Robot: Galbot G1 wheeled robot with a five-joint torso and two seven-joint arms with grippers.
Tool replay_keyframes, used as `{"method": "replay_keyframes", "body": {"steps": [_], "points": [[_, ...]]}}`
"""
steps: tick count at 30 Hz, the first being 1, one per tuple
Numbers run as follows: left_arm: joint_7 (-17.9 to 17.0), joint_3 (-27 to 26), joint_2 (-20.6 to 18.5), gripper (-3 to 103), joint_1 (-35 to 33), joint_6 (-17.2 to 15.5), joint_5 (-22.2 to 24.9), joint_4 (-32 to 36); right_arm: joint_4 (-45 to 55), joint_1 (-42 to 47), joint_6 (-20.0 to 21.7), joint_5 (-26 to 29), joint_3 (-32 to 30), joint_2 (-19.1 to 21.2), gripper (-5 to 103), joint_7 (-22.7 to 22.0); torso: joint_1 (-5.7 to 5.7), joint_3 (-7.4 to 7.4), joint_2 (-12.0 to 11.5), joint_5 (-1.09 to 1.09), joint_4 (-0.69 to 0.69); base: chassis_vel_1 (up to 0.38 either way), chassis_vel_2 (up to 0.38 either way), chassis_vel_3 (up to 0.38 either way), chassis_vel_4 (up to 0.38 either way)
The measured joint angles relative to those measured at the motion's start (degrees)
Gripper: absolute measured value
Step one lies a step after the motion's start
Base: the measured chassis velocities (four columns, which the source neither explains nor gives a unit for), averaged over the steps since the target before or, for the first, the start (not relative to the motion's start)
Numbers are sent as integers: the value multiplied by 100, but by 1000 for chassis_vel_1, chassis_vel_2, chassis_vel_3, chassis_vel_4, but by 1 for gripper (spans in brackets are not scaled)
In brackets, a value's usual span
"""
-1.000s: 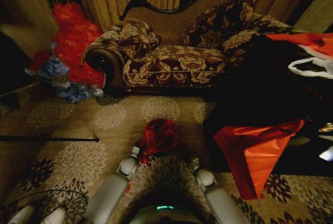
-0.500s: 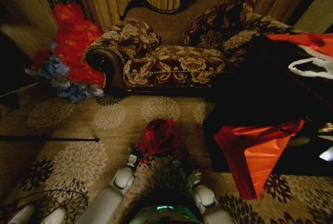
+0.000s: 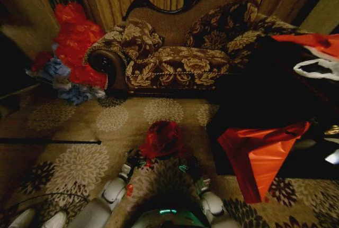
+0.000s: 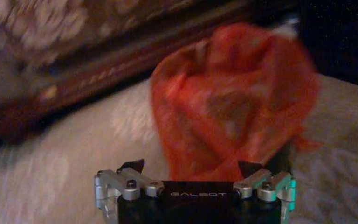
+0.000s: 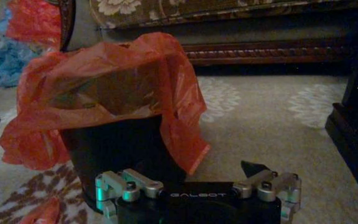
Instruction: Place a garbage bag over the trash bin.
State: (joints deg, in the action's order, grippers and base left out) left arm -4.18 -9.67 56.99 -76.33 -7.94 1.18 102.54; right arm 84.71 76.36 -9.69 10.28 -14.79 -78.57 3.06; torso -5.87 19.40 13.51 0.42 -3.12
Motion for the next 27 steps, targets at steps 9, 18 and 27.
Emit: {"method": "replay_keyframes", "body": {"steps": [9, 18, 27], "points": [[-69, 517, 410, 100, 218, 623, -1781, -315, -28, -156, 62, -33, -93, 159, 100, -71, -1, 0, 0, -1, -1, 0, 0, 0, 0], [-488, 1014, 612, 100, 293, 846, -2751, -423, -32, -213, 84, 62, -126, 320, 100, 8, -1, 0, 0, -2, 0, 0, 0, 0, 0], [-1136, 1356, 910, 100, 740, 1257, -3991, -1049, -36, -313, 33, 400, -98, 612, 100, 105, -1, 1, 0, 0, 0, 0, 0, 0, 0]]}}
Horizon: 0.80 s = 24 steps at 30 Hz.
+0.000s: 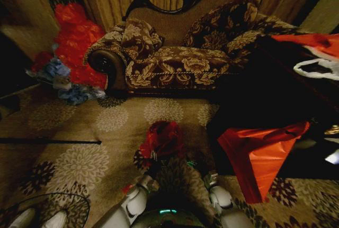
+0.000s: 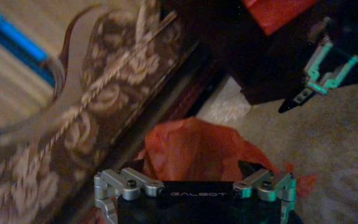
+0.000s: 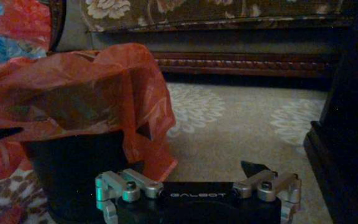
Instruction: Place a garbage bag over the trash bin.
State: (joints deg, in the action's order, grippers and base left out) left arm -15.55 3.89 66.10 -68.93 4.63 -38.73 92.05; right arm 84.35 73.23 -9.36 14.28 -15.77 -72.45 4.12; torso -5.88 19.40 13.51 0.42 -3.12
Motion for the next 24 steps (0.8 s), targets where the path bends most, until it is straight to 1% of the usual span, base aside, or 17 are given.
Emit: {"method": "replay_keyframes", "body": {"steps": [1, 2, 4, 5, 10, 14, 23, 24], "points": [[-4, 32, 38, 100, 123, 151, -251, -147, 0, -3, -13, 30, 10, 4, 100, 0, 0, 0, 0, -1, 0, 0, 0, 0, 0], [-4, 32, 38, 100, 123, 151, -251, -147, 0, -3, -13, 30, 10, 4, 100, 0, 0, 0, 0, -1, 0, 0, 0, 0, 0], [3, 137, 52, 100, 350, 369, -558, -363, -1, -21, -16, 56, 23, 2, 100, 1, 0, 0, 0, 0, 0, 0, 0, 0, 0], [6, 207, 46, 100, 442, 396, -615, -431, -6, -40, -16, 62, 28, -6, 100, 1, 0, 0, 0, 0, 0, 0, 0, 0, 0], [60, 319, 67, 100, 704, 380, -792, -702, -17, -90, -17, 88, 46, -44, 100, 1, 0, 0, 0, -1, 0, 0, 0, 0, 0], [181, 296, 188, 100, 854, 453, -1092, -1003, -18, -115, -20, 131, 48, -57, 100, 0, 0, 0, 0, 0, 0, 0, 0, 0, 0], [278, 230, 233, 100, 930, 625, -1393, -1118, -76, -155, -30, 203, 27, -58, 100, -9, 0, 0, 0, 1, 0, 0, 0, 0, 0], [296, 222, 222, 101, 938, 639, -1406, -1118, -95, -168, -30, 204, 28, -70, 100, -9, 0, 0, 0, 0, 0, 0, 0, 0, 0]]}}
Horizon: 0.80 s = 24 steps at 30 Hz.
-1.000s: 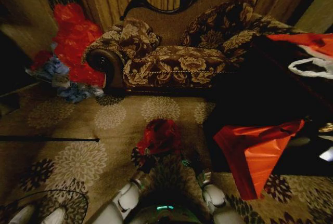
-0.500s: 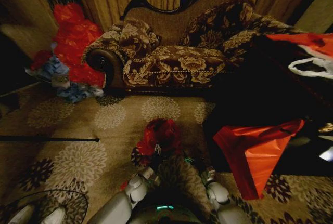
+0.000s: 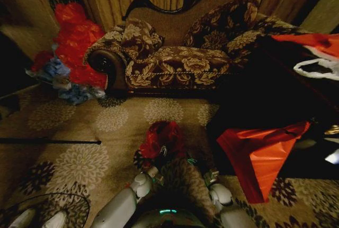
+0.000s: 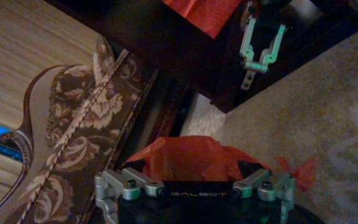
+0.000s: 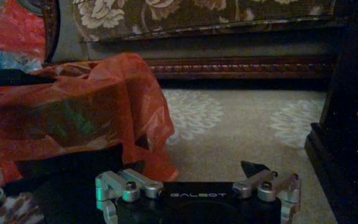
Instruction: Place a garbage bag over the trash bin.
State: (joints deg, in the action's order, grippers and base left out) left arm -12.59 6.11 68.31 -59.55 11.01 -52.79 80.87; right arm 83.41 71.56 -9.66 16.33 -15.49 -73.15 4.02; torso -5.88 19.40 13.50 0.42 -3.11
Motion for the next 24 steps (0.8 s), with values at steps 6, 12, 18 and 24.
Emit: {"method": "replay_keyframes", "body": {"steps": [6, 12, 18, 24], "points": [[90, -46, -29, 88, 64, 92, -1, -28, -64, -65, 1, 0, 16, -71, 100, -10, 0, 0, 0, 0, 0, 0, 0, 0, 0], [131, -93, -67, 67, 12, 163, 0, 19, -110, -92, 22, -12, 41, -94, 100, -15, 0, 0, 0, 0, 0, 0, 0, 0, 0], [0, -157, -103, 39, -56, 170, 21, 90, -132, -108, 50, -62, 60, -126, 100, -23, 0, 0, 0, 0, 0, 0, 0, 0, 0], [-92, -190, -165, 18, -158, 185, 37, 213, -127, -109, 73, -120, 68, -162, 100, -44, 1, -1, 0, 1, -1, 0, 0, 0, 0]]}}
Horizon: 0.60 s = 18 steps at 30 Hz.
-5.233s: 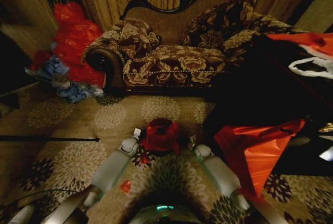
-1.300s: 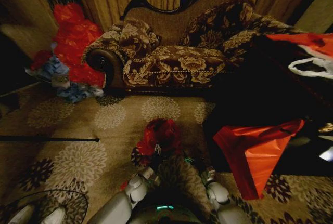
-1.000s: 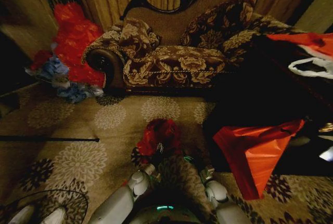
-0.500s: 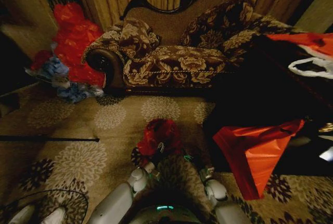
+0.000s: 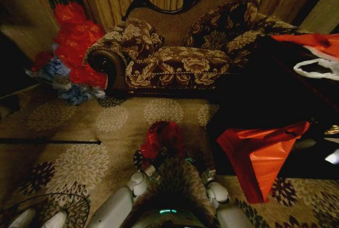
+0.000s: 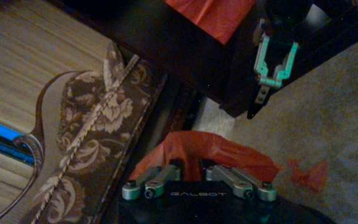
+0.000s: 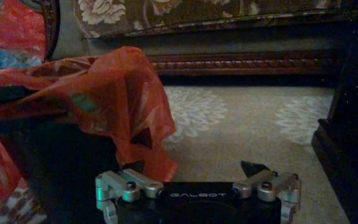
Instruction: Place a garbage bag over the trash bin.
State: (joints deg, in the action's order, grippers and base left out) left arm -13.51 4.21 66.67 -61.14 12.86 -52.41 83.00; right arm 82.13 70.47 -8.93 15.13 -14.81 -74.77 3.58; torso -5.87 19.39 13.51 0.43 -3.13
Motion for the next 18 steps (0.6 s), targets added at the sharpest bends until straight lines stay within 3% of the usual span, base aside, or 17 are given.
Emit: {"method": "replay_keyframes", "body": {"steps": [7, 18], "points": [[-58, -30, -76, 2, -51, 20, 0, 92, 36, 25, 10, -90, 18, -55, 100, -17, 0, 0, 0, -1, 0, 0, 0, 0, 0], [-74, -99, -66, 0, -161, 113, -7, 33, 61, 53, 30, -199, 33, -121, 100, -69, -1, 2, -1, -1, 2, 0, 0, 0, 0]]}}
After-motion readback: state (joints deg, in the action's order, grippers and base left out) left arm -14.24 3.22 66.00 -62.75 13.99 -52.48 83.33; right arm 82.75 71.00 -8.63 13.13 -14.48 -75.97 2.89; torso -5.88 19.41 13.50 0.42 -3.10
